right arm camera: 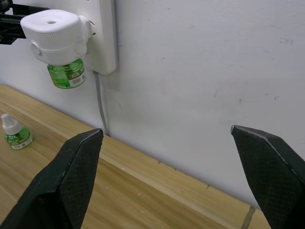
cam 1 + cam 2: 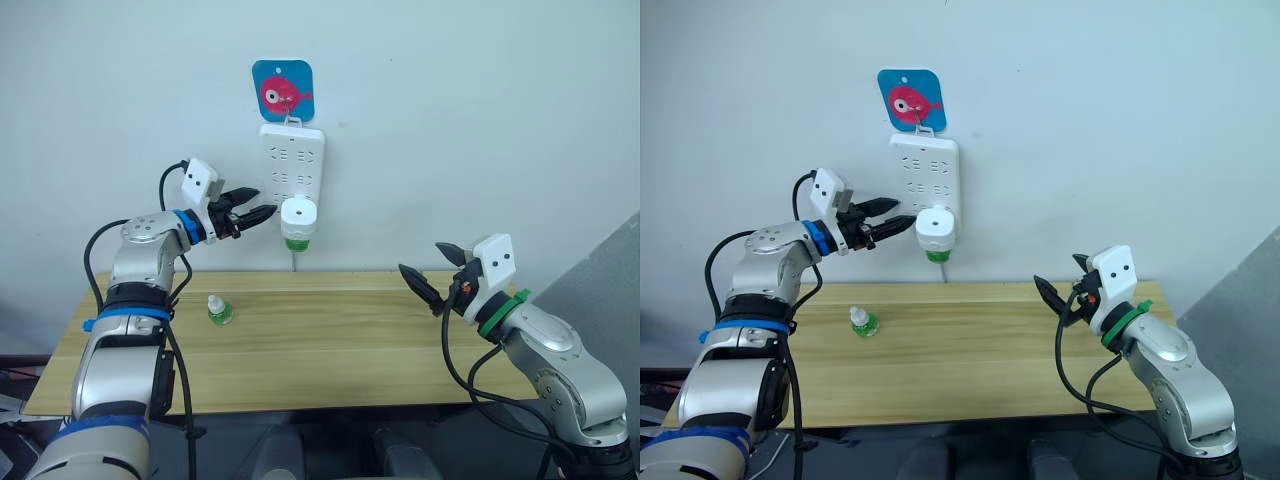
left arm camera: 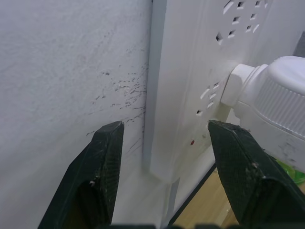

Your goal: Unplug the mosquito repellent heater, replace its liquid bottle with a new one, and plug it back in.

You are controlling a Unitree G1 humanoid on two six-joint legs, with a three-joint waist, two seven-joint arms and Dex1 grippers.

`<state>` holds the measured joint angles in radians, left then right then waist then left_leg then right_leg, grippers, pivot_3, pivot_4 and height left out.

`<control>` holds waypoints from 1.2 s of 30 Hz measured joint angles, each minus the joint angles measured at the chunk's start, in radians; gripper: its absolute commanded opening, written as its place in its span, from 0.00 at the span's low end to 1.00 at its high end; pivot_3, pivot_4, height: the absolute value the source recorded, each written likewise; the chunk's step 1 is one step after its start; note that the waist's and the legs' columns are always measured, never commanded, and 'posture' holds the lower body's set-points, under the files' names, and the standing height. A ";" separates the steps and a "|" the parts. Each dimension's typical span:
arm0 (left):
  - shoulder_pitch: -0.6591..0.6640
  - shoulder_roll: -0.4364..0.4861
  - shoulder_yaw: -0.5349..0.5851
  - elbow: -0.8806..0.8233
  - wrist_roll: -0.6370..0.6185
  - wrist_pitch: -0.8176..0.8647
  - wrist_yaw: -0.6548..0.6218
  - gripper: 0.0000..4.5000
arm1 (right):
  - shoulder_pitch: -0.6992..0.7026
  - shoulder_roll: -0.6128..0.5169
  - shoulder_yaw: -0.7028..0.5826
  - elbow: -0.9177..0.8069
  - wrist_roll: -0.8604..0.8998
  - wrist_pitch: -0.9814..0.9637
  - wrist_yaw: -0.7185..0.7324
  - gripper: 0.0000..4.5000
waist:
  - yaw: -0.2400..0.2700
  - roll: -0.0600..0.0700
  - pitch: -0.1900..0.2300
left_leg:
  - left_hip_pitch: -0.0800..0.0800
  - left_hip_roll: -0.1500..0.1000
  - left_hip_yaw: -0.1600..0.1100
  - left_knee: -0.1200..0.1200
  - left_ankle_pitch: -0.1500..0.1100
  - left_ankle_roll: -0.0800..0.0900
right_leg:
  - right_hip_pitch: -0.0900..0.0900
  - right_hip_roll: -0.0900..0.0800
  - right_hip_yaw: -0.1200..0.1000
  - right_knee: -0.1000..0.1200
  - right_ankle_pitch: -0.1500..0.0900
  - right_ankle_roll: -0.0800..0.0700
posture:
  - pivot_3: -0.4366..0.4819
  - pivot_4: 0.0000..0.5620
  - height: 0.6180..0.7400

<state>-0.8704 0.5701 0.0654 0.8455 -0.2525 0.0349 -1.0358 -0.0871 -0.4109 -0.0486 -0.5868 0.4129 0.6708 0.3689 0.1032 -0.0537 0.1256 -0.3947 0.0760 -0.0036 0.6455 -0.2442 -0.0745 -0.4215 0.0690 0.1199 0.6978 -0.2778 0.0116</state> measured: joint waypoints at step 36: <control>-0.169 -0.156 0.018 0.174 0.053 0.023 -0.215 0.30 | -0.118 0.108 0.112 -0.097 -0.035 0.153 -0.133 1.00 | -0.022 0.002 0.001 | -0.008 -0.011 -0.023 0.001 0.003 0.004 | 0.005 -0.001 -0.004 0.000 -0.001 0.002 | 0.66 0.24 1.00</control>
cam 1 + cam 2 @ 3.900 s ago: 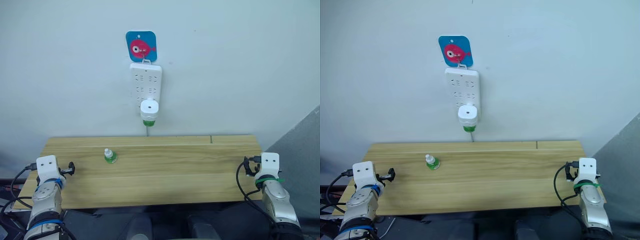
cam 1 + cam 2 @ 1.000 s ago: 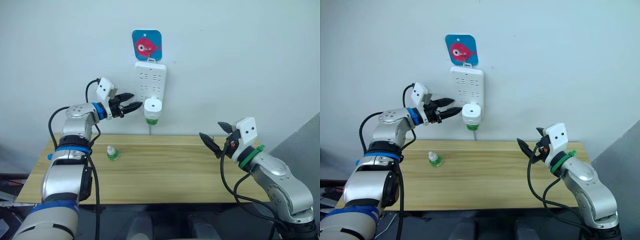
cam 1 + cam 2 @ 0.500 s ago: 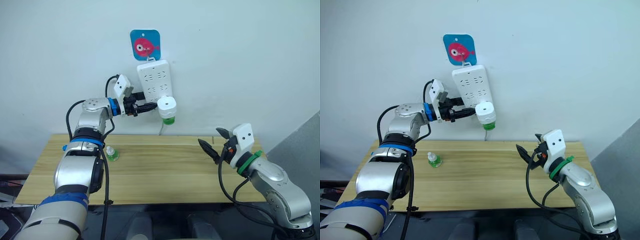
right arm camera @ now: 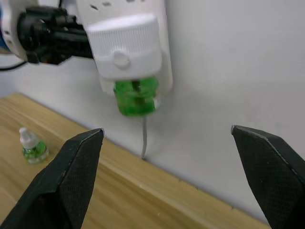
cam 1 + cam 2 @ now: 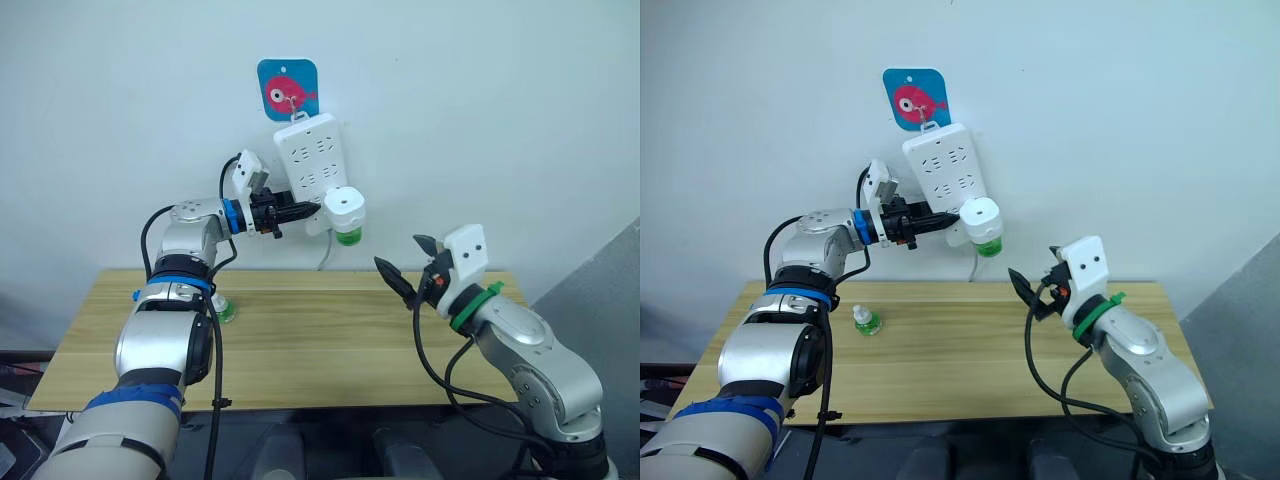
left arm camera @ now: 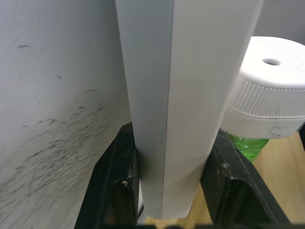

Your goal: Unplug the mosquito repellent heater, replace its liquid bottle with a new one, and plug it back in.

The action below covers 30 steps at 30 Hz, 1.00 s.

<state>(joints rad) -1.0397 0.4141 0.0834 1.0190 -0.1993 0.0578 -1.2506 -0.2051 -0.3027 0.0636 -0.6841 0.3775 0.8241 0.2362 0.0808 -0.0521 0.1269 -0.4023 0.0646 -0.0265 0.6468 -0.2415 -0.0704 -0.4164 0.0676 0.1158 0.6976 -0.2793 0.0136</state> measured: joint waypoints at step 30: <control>0.035 -0.043 0.016 -0.069 -0.014 0.007 0.068 0.30 | -0.387 0.205 0.143 0.309 -0.201 0.044 -0.151 1.00 | 0.000 0.011 0.010 | 0.000 -0.001 -0.003 0.000 0.001 0.001 | 0.002 0.000 -0.001 -0.001 -0.001 0.000 | 0.67 0.27 1.00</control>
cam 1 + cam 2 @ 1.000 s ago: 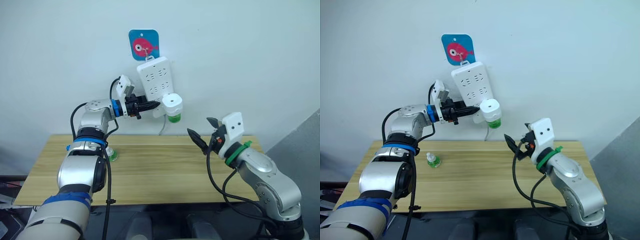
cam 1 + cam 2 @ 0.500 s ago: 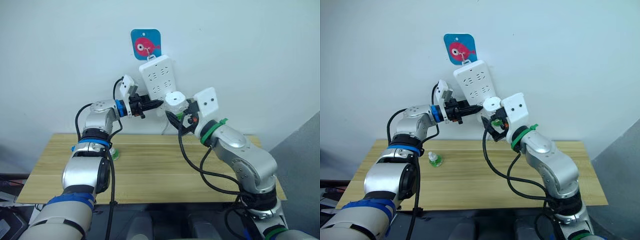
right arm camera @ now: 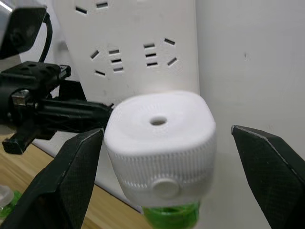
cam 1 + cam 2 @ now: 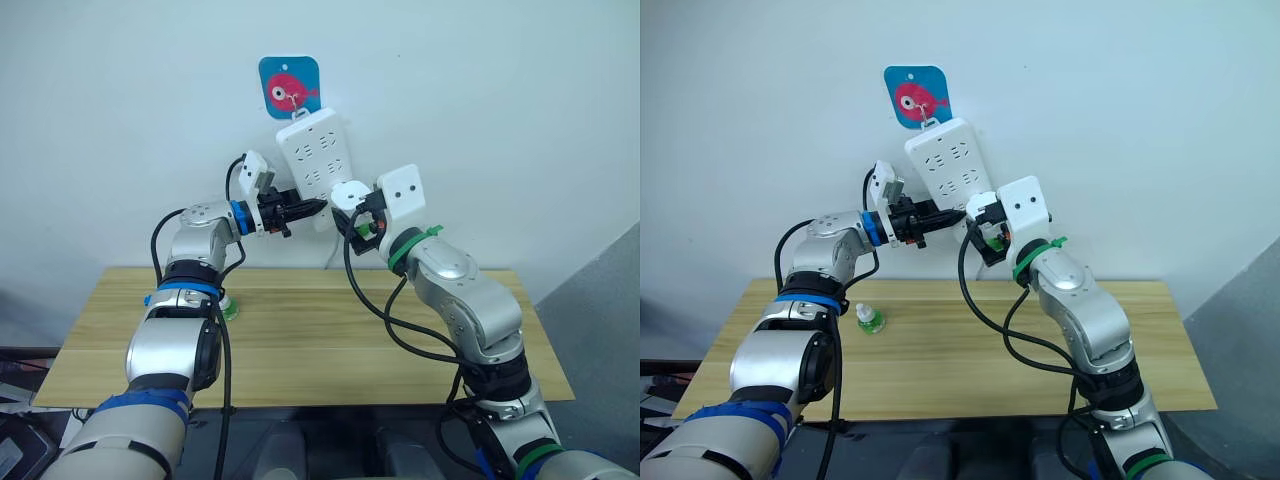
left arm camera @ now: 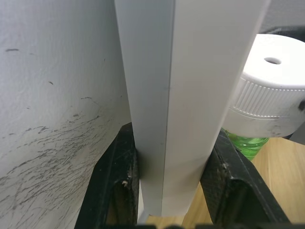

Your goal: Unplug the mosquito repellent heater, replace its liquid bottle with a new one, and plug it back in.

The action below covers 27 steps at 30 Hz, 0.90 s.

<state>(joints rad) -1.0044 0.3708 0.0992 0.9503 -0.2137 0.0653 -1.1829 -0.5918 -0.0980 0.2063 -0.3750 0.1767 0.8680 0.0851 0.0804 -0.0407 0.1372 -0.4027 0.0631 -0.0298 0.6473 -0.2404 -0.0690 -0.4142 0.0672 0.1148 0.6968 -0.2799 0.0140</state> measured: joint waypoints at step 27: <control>0.000 -0.013 -0.014 -0.003 -0.009 -0.022 0.034 0.30 | 0.060 -0.100 -0.005 -0.182 -0.038 0.089 0.073 0.66 | -0.002 0.002 0.001 | -0.010 -0.004 -0.014 0.001 0.003 0.004 | -0.001 0.000 -0.003 -0.004 -0.004 0.007 | 0.67 0.25 1.00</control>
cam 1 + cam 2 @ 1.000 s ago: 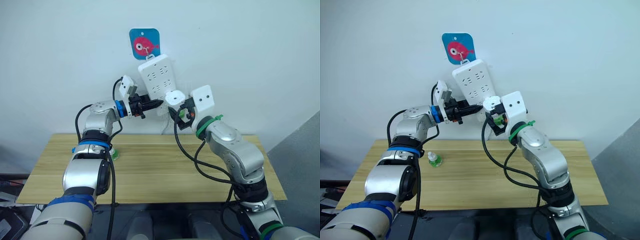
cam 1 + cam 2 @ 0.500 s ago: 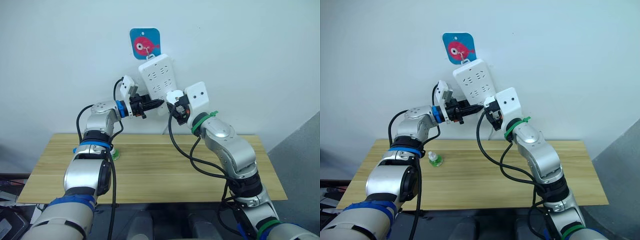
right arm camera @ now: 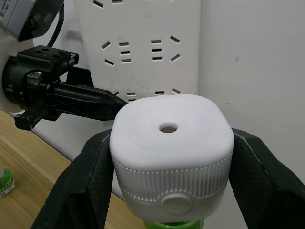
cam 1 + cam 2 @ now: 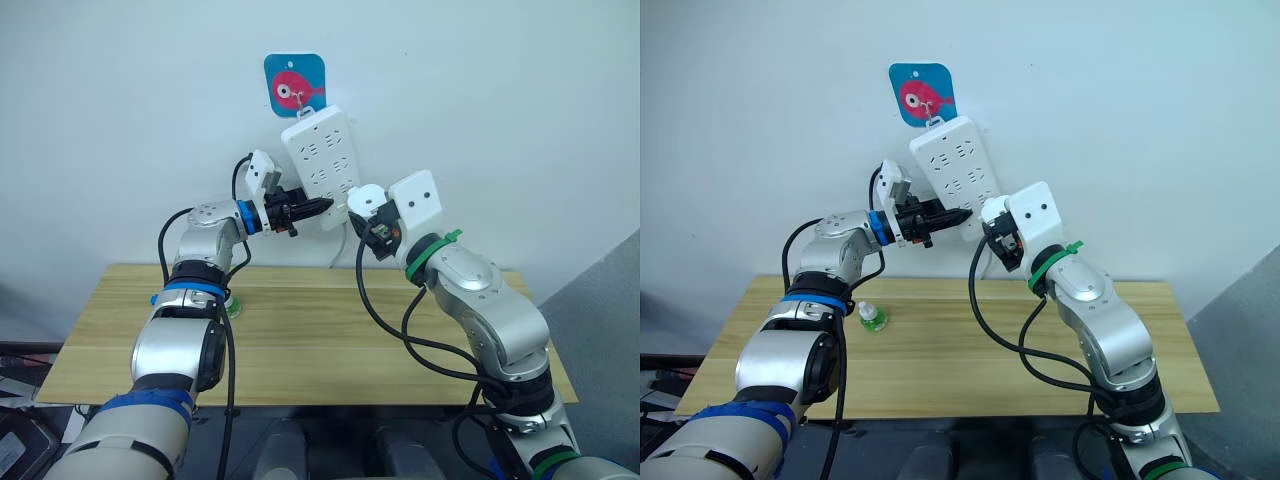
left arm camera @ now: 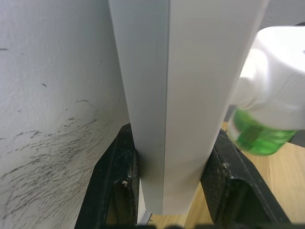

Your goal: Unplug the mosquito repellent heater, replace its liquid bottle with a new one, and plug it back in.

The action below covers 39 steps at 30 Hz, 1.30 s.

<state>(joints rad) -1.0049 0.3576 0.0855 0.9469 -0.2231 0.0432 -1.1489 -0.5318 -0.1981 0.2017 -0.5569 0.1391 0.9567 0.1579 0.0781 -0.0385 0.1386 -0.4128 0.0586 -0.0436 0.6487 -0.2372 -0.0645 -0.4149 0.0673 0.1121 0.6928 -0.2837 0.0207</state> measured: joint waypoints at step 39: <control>0.695 -0.200 -0.272 -1.077 -0.018 0.172 0.393 0.99 | 0.089 0.249 -0.951 0.186 0.868 0.254 -0.225 0.66 | 0.020 0.024 0.015 | -0.002 0.002 -0.009 -0.003 0.002 0.003 | -0.003 0.001 -0.009 0.005 0.001 -0.011 | 0.73 0.28 1.00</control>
<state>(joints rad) -0.3098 0.1577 -0.1864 -0.1298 -0.2414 0.2150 -0.7558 -0.4423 0.0505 -0.7495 -0.3714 1.0068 1.2103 -0.0668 0.0983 -0.0145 0.1532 -0.4150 0.0601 -0.0521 0.6458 -0.2350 -0.0613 -0.4178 0.0687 0.1027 0.6981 -0.2830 0.0096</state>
